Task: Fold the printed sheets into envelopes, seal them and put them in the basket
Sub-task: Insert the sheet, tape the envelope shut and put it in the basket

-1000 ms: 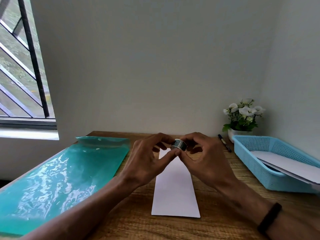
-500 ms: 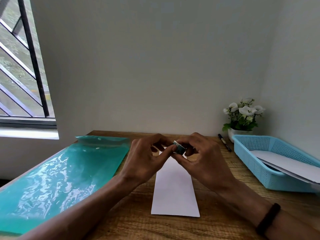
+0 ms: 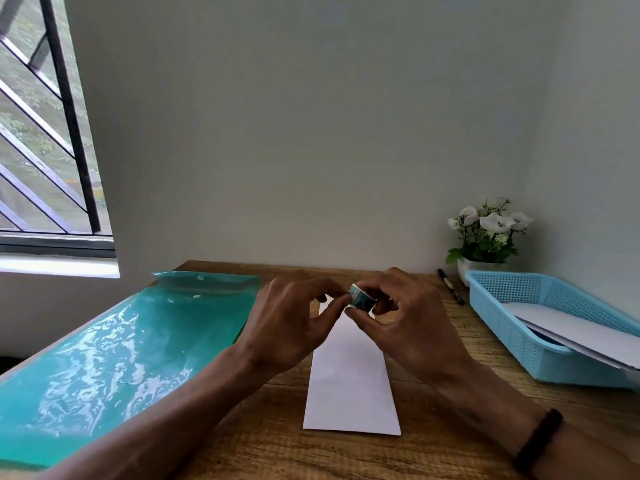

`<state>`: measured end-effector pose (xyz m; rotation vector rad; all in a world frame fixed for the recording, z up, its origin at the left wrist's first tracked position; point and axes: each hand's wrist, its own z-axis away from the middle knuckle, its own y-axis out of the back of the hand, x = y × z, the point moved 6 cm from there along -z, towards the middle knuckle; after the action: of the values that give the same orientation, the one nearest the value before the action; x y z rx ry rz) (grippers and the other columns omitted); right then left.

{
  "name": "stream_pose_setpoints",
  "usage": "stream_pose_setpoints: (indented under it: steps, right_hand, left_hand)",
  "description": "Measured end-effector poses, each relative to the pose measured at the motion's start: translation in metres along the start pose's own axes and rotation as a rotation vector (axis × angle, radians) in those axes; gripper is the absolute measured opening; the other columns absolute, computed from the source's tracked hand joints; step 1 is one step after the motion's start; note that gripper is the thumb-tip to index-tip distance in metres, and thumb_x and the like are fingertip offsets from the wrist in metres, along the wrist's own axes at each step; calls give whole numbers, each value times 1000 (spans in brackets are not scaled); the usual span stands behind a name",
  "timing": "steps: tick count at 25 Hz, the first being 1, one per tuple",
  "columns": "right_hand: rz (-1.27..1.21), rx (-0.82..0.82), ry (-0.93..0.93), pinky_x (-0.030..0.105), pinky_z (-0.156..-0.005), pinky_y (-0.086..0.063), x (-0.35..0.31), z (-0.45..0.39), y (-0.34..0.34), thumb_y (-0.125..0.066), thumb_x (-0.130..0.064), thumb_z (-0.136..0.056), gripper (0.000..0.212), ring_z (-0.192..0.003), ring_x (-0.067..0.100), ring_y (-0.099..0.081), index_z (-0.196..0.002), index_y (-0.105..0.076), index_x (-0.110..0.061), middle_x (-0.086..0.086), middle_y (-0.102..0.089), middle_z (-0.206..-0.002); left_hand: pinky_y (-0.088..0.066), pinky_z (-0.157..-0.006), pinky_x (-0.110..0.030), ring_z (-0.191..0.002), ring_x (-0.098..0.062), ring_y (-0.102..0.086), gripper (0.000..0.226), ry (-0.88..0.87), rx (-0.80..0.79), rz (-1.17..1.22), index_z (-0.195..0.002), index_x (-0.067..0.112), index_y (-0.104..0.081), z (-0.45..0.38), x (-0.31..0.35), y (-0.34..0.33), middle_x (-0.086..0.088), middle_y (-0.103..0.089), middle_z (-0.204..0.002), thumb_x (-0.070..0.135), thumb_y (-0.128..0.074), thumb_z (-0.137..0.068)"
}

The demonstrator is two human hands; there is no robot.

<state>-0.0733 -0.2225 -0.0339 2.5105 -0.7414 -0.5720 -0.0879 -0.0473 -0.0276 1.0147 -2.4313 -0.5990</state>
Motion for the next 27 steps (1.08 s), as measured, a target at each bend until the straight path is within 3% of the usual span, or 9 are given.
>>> stream_pose_setpoints:
  steps: [7, 14, 18, 21, 23, 27]
  right_hand:
    - [-20, -17, 13, 25, -68, -59, -1, 0, -2, -89, -27, -80, 34, -77, 8, -64, -110, -74, -17, -4, -70, -99]
    - [-28, -14, -32, 10, -68, -56, 1, -1, -4, -88, -34, -79, 38, -80, 5, -64, -111, -72, -22, -9, -69, -100]
    - [-132, -9, -105, 6, -74, -54, 8, -2, -4, -89, -26, -80, 35, -89, 1, -66, -107, -68, -23, -14, -64, -102]
    - [-208, -18, -140, 13, -74, -59, 12, -3, -5, -89, -19, -79, 36, -94, 3, -69, -106, -67, -19, -9, -64, -108]
    - [-248, -18, -157, 17, -74, -61, 14, -2, -6, -90, -16, -78, 36, -95, 2, -70, -107, -67, -18, -9, -64, -109]
    - [-257, -12, -192, 20, -77, -62, 18, 0, -5, -90, -16, -78, 34, -91, 4, -72, -104, -68, -18, -7, -68, -106]
  left_hand:
    - [-51, -61, -26, -75, -3, -60, 9, -106, -79, -132, -98, 31, -66, 0, 7, -2, 17, -68, -90, 40, -63, -99]
    - [-53, -60, -36, -71, -8, -63, 10, 18, -36, -52, -95, 32, -55, -3, -13, -4, 17, -64, -85, 37, -60, -102]
    - [-55, -57, -40, -66, -8, -64, 9, 129, 0, 52, -98, 29, -57, -4, -30, -5, 14, -70, -87, 36, -60, -102]
    - [-51, -50, -36, -58, -8, -62, 11, 167, 9, 104, -96, 30, -57, -4, -34, -6, 13, -71, -85, 41, -58, -101]
    - [-51, -47, -41, -53, -9, -61, 15, 178, 23, 137, -94, 30, -57, -3, -33, -6, 11, -71, -82, 45, -56, -100]
    - [-57, -53, -48, -55, -13, -68, 36, 257, 62, 157, -93, 29, -57, -2, -41, -2, 6, -71, -79, 64, -50, -96]
